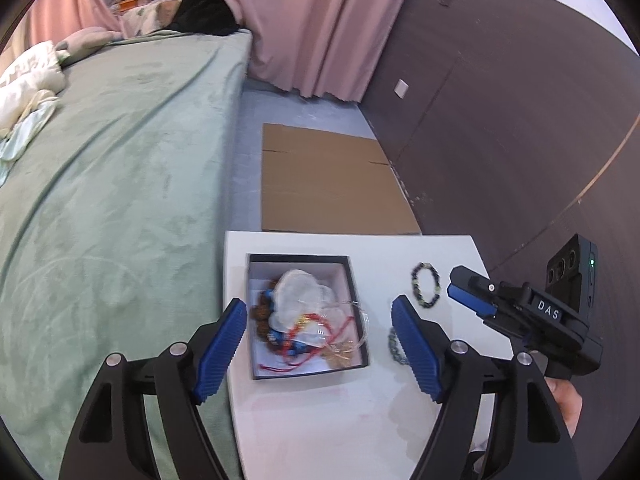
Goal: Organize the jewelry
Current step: 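Open the left gripper over the black box while the right gripper drops the ring in, then close the left gripper on the small silver ring beside the grey bracelet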
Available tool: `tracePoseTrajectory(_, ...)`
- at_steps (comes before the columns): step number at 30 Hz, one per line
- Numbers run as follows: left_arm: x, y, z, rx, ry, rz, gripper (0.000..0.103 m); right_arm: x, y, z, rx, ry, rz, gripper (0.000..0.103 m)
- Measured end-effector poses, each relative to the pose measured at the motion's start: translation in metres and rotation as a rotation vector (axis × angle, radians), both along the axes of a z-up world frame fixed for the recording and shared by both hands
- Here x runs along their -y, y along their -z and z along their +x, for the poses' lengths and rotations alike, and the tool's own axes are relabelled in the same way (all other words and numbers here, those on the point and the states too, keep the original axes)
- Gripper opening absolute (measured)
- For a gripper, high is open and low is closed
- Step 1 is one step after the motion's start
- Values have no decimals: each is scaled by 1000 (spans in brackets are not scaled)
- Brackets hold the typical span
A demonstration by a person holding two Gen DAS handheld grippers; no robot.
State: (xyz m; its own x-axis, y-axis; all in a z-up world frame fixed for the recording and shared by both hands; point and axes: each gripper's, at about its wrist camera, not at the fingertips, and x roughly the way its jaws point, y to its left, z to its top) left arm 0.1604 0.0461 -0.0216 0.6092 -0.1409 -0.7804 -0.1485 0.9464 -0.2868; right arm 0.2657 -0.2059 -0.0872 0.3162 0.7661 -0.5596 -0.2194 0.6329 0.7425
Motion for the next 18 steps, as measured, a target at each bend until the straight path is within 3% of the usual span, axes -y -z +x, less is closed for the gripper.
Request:
tracePoseTrajectory(8, 46, 13, 25, -26, 93, -22, 55, 31, -1, 8, -17, 36, 8, 51)
tracePoseTrajectory(18, 105, 46, 63, -96, 181, 2, 47, 73, 6, 16, -79, 102, -1, 51)
